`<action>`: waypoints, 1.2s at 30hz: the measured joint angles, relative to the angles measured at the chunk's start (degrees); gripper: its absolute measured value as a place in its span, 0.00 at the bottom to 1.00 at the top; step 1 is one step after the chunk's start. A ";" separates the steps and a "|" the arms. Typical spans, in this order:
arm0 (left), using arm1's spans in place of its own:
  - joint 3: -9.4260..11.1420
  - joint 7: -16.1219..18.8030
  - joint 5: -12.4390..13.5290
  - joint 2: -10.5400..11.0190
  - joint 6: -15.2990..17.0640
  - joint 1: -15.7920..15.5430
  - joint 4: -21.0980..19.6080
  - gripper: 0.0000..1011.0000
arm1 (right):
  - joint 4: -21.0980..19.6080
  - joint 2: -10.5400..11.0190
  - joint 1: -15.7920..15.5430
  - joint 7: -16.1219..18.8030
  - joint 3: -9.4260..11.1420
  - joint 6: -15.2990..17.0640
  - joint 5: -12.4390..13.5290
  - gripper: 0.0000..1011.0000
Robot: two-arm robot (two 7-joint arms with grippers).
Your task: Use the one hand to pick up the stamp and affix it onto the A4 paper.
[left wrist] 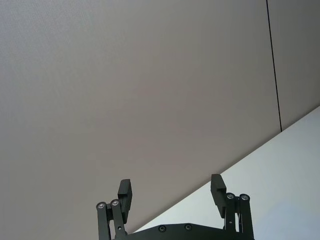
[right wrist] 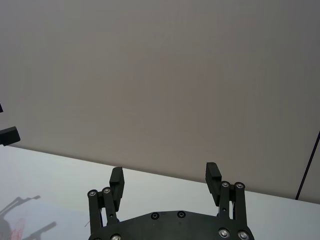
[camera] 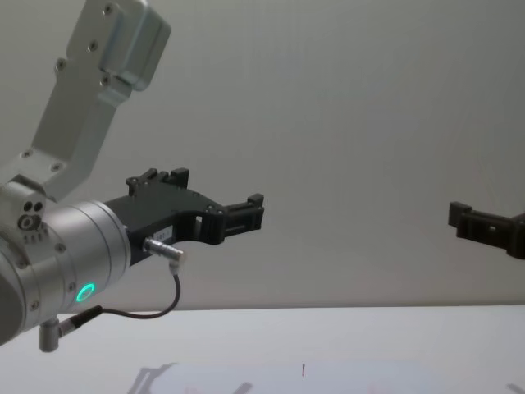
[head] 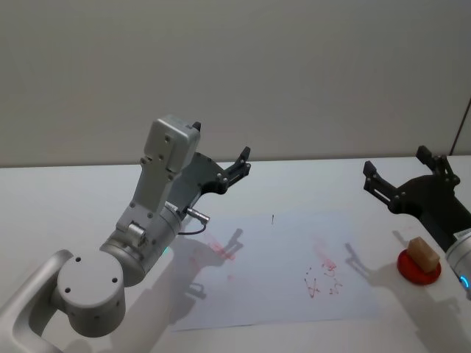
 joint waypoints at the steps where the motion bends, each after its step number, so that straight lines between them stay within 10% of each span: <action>1: 0.00 0.00 0.00 0.00 0.00 0.00 0.00 0.99 | 0.00 0.00 0.00 0.00 0.00 0.00 0.00 0.99; 36: 0.00 0.00 0.00 0.00 0.00 0.00 0.00 0.99 | 0.00 0.00 0.00 0.00 0.00 0.00 0.00 0.99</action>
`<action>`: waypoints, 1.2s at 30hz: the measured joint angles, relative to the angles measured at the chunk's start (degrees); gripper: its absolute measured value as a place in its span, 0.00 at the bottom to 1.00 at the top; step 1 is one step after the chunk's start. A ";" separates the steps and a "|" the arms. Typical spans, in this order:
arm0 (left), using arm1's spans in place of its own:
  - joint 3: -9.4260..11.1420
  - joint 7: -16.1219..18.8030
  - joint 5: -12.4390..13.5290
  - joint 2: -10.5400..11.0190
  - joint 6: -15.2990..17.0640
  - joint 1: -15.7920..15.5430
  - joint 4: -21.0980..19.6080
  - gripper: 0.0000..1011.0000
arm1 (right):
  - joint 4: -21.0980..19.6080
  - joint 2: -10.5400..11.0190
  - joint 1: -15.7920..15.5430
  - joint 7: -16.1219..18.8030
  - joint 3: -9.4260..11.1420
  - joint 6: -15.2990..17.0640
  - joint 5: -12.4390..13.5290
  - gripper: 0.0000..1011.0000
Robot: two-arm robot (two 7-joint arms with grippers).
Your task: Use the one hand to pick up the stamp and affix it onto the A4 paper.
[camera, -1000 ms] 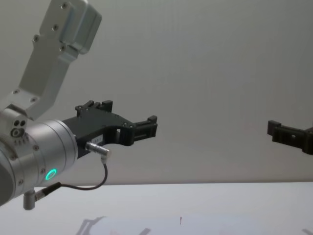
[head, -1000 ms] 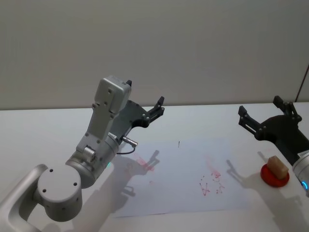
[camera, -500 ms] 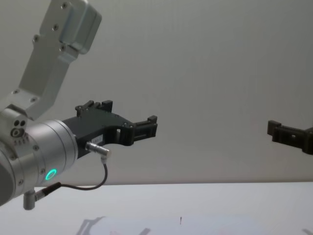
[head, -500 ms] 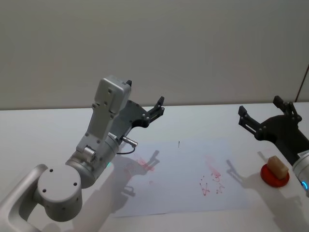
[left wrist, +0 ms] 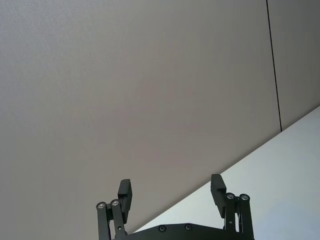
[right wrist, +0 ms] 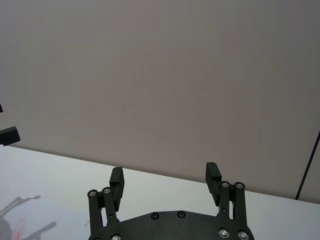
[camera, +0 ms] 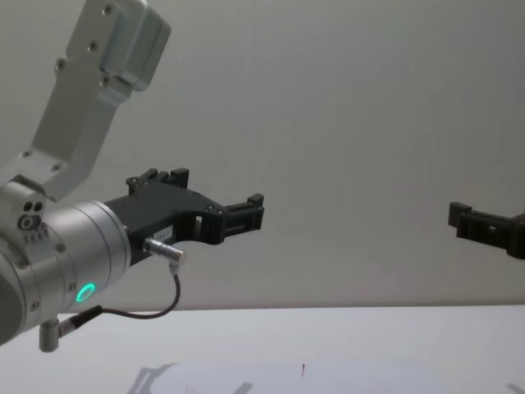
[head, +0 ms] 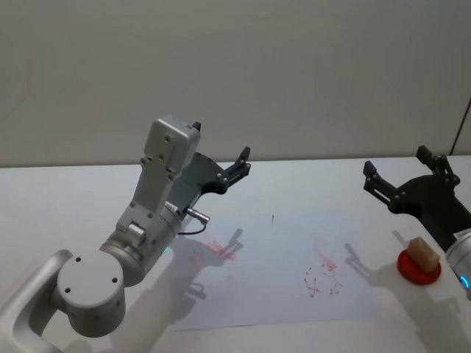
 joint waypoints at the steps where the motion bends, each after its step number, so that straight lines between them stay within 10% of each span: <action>1: 0.00 0.00 0.00 0.00 0.00 0.00 0.00 0.99 | 0.00 0.00 0.00 0.00 0.00 0.00 0.00 0.99; 14: 0.00 0.00 0.00 0.00 0.00 0.00 0.00 0.99 | -0.69 0.59 -1.06 -0.73 0.36 -0.03 0.24 0.99; 36: 0.00 0.00 0.00 0.00 0.00 0.00 0.00 0.99 | -7.15 6.45 -11.64 -9.18 3.52 5.50 2.66 0.99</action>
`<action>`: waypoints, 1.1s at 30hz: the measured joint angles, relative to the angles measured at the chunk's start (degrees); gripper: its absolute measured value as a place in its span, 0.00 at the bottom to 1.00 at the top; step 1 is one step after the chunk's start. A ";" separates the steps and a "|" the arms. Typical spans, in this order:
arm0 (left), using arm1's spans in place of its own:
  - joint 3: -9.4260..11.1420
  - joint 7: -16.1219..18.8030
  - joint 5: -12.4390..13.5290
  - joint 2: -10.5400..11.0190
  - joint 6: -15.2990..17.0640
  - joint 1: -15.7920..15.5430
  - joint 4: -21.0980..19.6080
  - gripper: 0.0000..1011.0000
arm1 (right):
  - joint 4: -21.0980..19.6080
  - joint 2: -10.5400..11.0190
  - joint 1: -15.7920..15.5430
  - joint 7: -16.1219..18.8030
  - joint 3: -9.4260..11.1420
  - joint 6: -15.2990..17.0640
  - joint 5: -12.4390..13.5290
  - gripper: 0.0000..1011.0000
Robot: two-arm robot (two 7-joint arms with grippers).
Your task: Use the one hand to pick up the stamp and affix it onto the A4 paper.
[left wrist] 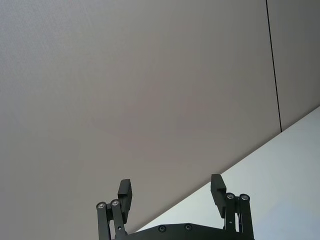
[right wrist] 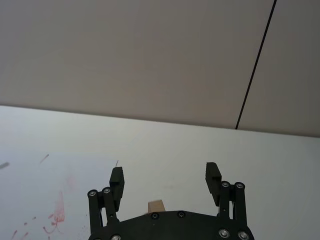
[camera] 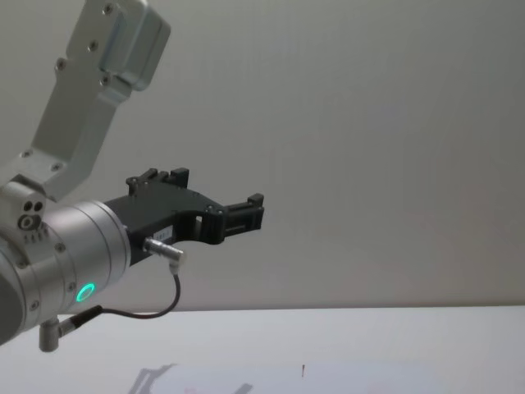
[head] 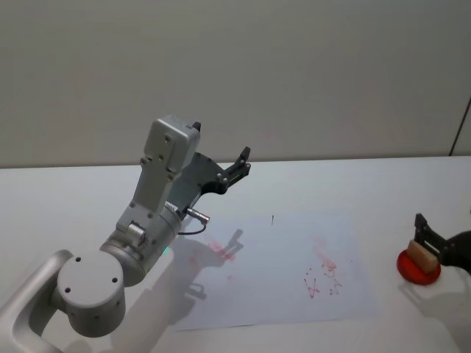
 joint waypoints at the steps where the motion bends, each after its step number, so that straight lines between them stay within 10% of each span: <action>1: 0.00 0.00 0.00 0.00 0.00 0.00 0.00 0.99 | -0.08 0.12 -0.23 -0.12 0.07 0.31 0.08 0.99; 33: 0.00 0.00 0.00 0.00 0.00 0.00 0.00 0.99 | 7.70 -1.31 4.84 6.96 -0.39 12.26 -2.56 0.99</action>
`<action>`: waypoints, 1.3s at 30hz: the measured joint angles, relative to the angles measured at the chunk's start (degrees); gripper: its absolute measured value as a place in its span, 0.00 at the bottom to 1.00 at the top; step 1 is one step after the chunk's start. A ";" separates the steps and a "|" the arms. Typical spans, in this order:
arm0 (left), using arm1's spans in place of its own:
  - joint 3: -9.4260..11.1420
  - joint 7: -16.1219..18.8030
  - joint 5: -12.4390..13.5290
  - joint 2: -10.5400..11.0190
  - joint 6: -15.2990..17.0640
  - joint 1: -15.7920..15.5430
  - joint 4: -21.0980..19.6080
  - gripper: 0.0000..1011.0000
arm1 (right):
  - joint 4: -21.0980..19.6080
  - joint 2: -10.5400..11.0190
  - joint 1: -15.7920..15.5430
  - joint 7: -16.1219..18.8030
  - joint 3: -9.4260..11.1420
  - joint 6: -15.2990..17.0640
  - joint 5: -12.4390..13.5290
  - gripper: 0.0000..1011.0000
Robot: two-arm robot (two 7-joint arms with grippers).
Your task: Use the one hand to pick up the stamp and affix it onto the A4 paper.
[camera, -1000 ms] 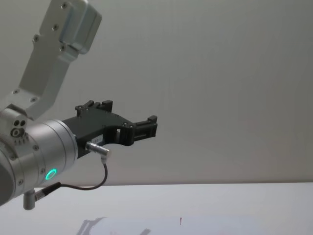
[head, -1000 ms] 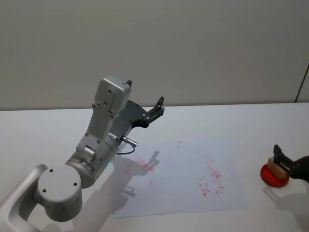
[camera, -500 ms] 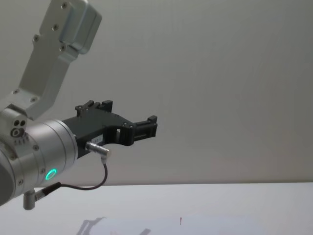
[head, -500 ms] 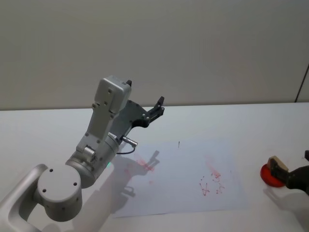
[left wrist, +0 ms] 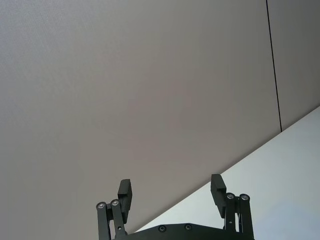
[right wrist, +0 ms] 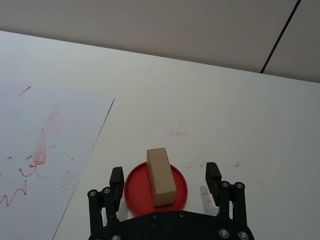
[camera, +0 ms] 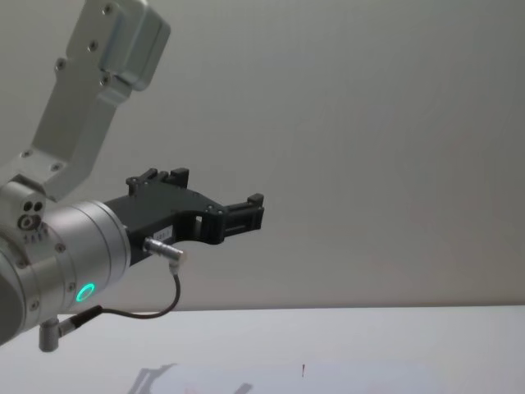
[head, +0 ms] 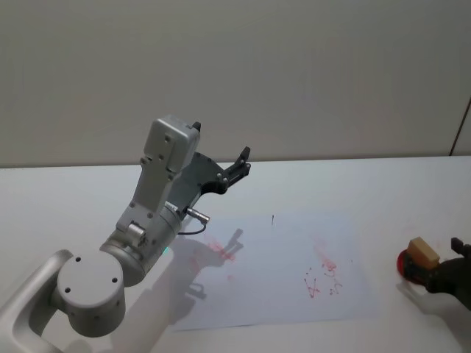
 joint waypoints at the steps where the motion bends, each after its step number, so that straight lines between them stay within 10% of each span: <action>1: 0.00 0.00 0.00 0.00 0.00 0.00 0.00 0.99 | 0.18 -0.06 0.15 0.16 -0.03 0.12 -0.11 0.99; 29: 0.00 0.00 0.00 0.00 0.00 0.00 0.00 0.99 | 2.77 -0.85 2.28 2.37 -0.44 1.78 -1.70 0.24; 39: 0.00 0.00 0.00 0.00 0.00 0.00 0.00 0.99 | 2.80 -0.93 2.68 2.94 -0.44 0.85 -2.21 0.21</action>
